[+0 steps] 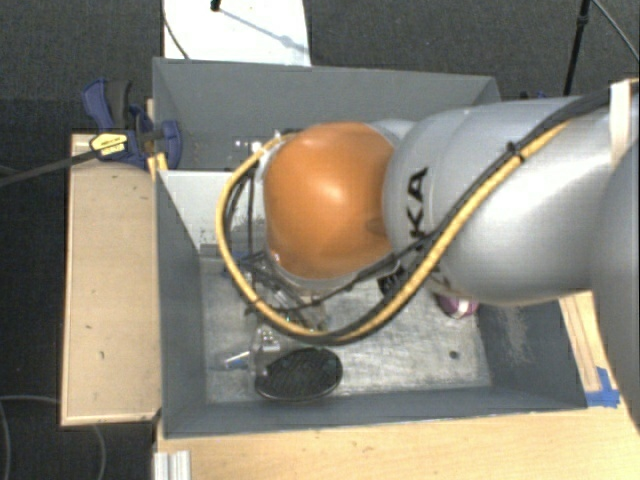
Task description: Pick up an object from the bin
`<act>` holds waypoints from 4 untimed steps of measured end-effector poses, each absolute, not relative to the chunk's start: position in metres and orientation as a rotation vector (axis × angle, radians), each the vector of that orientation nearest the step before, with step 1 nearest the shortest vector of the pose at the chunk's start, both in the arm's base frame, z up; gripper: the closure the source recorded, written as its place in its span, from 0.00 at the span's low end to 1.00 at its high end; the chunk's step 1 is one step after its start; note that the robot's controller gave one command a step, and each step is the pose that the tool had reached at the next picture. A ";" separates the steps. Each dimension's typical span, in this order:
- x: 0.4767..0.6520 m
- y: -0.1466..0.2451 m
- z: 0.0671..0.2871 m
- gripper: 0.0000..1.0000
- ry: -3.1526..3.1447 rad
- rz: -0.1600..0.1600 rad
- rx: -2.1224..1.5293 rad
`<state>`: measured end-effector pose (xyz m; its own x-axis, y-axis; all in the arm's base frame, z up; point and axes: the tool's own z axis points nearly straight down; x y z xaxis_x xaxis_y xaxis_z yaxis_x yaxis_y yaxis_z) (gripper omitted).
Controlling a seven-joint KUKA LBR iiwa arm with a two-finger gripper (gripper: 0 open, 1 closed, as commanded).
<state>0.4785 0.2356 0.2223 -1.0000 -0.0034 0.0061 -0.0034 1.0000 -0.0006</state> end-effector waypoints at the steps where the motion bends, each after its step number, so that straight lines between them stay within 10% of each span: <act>1: 0.491 0.198 0.070 0.00 -3.121 -0.002 0.371; 2: 0.491 0.199 0.073 1.00 -3.125 -0.004 0.363; 3: 0.482 0.165 0.073 1.00 -3.062 -0.007 0.746; 4: 0.483 0.137 0.239 1.00 -2.997 0.001 0.975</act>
Offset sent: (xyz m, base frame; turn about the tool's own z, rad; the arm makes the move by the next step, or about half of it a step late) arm 0.0117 -0.0375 -0.1506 -0.2356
